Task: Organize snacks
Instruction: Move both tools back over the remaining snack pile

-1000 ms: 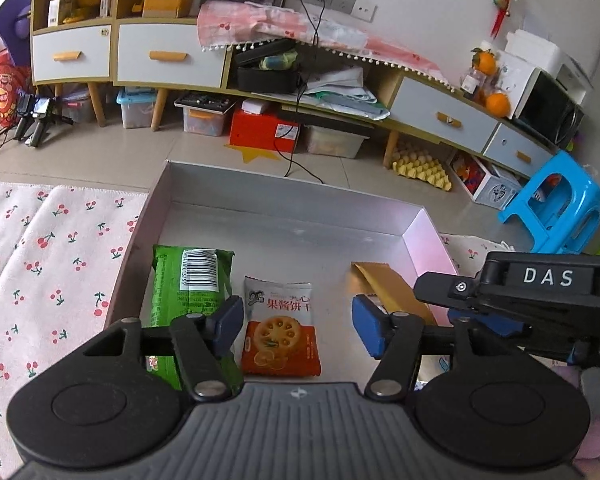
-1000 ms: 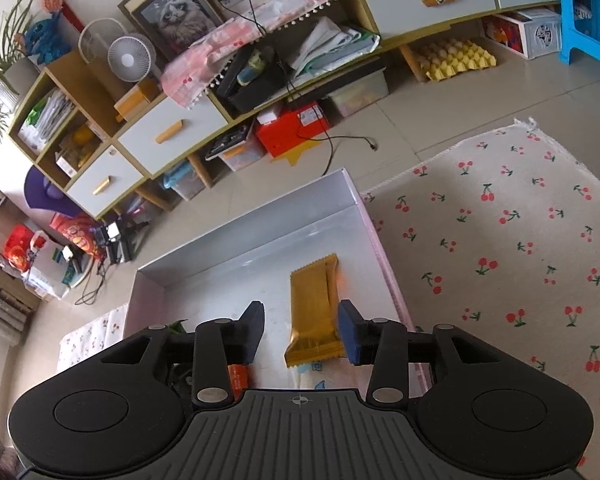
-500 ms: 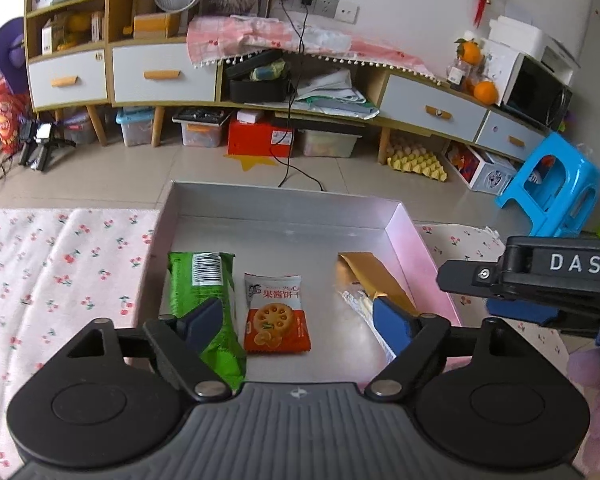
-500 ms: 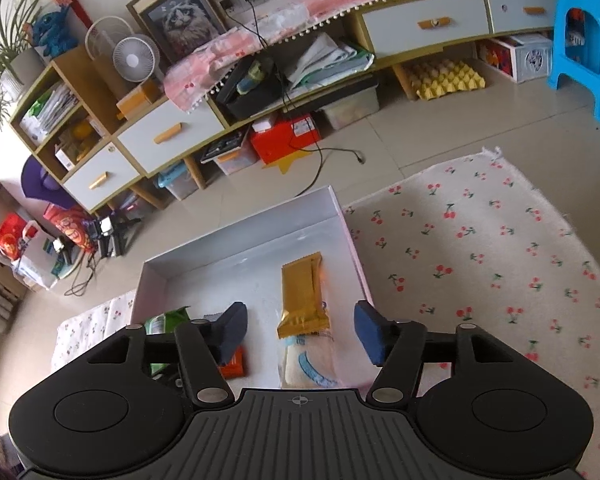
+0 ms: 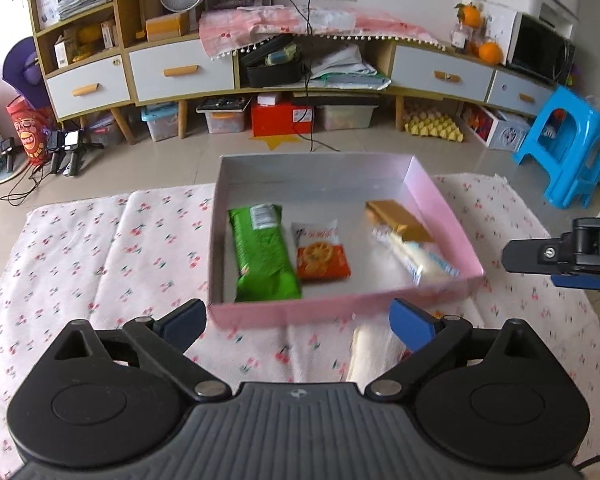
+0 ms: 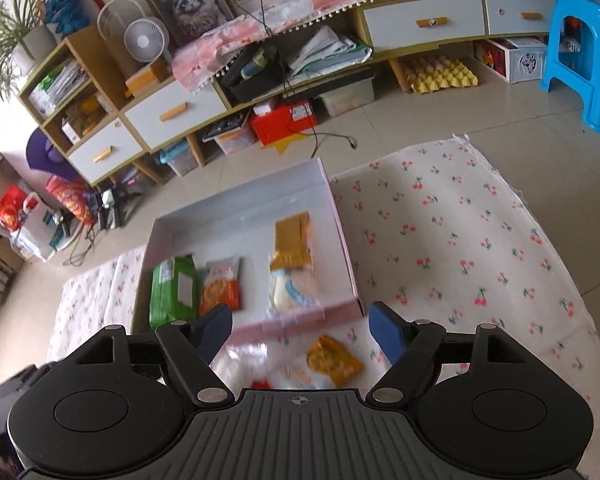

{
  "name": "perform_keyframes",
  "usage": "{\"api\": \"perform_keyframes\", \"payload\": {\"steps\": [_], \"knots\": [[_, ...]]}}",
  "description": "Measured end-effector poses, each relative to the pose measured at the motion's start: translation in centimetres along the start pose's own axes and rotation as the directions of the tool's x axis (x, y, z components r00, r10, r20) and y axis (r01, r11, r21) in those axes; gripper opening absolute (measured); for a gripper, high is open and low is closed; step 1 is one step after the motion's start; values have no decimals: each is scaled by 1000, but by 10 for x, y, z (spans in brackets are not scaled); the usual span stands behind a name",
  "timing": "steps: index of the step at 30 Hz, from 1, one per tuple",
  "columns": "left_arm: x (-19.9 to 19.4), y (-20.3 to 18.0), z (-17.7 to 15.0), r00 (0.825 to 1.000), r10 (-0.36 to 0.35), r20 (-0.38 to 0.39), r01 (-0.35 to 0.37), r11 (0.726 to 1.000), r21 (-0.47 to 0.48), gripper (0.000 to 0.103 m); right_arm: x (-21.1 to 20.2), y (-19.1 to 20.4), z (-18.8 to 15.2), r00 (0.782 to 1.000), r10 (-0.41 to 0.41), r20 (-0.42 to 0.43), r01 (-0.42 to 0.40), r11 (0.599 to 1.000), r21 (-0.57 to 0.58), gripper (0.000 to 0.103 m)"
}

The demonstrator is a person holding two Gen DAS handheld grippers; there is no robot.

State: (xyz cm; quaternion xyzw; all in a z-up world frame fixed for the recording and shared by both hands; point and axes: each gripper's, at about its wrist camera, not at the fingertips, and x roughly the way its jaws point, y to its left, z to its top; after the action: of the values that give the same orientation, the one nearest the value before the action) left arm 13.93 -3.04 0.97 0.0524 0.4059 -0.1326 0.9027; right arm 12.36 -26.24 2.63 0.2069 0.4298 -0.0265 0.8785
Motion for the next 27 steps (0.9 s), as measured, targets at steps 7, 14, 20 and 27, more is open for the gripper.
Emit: {"api": "perform_keyframes", "payload": {"steps": [7,14,20,27], "knots": [[-12,3,-16,1000,-4,-16,4,1000,27,100,-10,1,-23,999,-15,-47,13,1000,-26,81],[-15,7,-38,999,-33,-13,34,996,85,101,-11,1,-52,992,8,-124,-12,999,-30,81],[-14,13,-57,998,-46,-46,53,987,152,101,-4,10,-80,975,8,-222,-19,999,-50,81],[-16,23,-74,998,-46,-52,57,969,242,101,8,19,-108,951,-15,-308,-16,995,-96,81]]}}
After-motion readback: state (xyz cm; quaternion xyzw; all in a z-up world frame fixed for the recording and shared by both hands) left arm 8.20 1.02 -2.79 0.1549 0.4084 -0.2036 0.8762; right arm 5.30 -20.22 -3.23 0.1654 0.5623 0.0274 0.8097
